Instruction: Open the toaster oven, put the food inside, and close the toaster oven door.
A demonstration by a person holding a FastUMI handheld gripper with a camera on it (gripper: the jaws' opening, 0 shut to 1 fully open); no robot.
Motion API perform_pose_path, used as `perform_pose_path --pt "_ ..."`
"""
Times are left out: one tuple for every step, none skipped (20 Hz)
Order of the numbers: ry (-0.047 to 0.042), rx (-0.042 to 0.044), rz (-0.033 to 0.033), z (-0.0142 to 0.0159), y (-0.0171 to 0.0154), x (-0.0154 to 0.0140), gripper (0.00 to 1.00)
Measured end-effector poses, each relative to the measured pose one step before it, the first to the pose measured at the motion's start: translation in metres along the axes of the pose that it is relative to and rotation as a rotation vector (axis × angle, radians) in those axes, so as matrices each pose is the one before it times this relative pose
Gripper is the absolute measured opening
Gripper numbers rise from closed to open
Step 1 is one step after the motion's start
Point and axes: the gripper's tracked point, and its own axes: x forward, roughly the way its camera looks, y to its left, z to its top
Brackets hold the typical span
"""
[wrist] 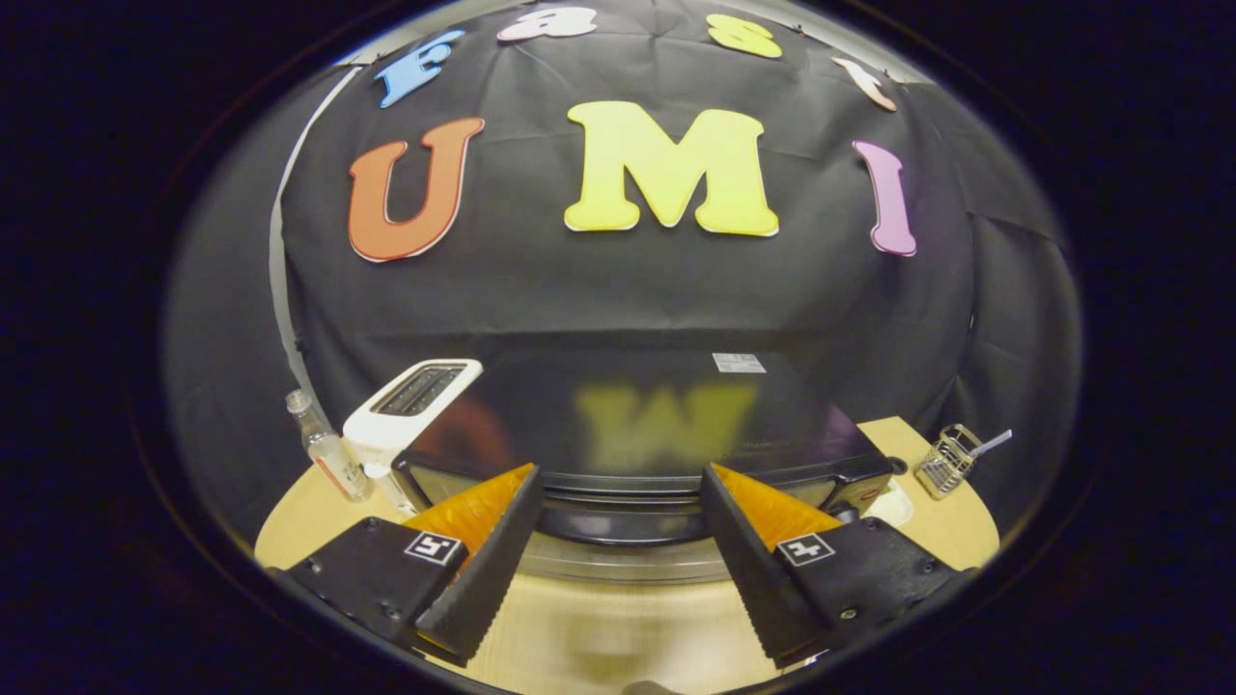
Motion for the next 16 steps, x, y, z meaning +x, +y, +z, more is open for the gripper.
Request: perform_pose_path --pt "0.0043 0.00133 -0.00346 -0.00166 -0.00017 -0.00438 1.0" --pt "0.00326 -0.01252 -0.00418 -0.00243 0.00032 -0.00224 1.0" --pt "0.00169 -0.00822 -0.00303 -0.00267 -0.00008 -0.0033 1.0" --pt "0.00014 -0.0019 -0.00199 -0.00547 0.00109 -0.00788 1.0" --pt "0.00498 -0.00296 -0.00025 -0.00441 0.00061 -0.00781 1.0" --pt "0.00819 -0.00554 -0.00063 -0.00651 0.00058 -0.00716 1.0" --pt "0.00739 -0.00434 -0.00159 -0.00596 -0.00037 -0.00646 1.0" --pt "0.00921 -0.00499 -0.00095 -0.00648 0.00041 -0.00651 1.0" --pt "0.00908 -0.00571 -0.00106 -0.00728 0.00031 -0.00597 1.0" --pt "0.00687 -0.00578 -0.00113 -0.00741 0.00009 -0.00603 1.0" --pt "0.00831 -0.00431 -0.00128 -0.00757 0.00035 -0.00488 1.0" --pt "0.01112 -0.00488 -0.00195 -0.01036 0.00038 -0.00579 1.0" --pt "0.012 -0.00289 -0.00175 -0.00947 0.00055 -0.00488 1.0" --pt "0.01291 -0.00403 -0.00117 -0.01064 0.00085 -0.00472 1.0" --pt "0.01348 -0.00203 -0.00061 -0.00999 0.00044 -0.00315 1.0" --pt "0.01791 0.00428 -0.00111 -0.01185 -0.00084 -0.00233 1.0"
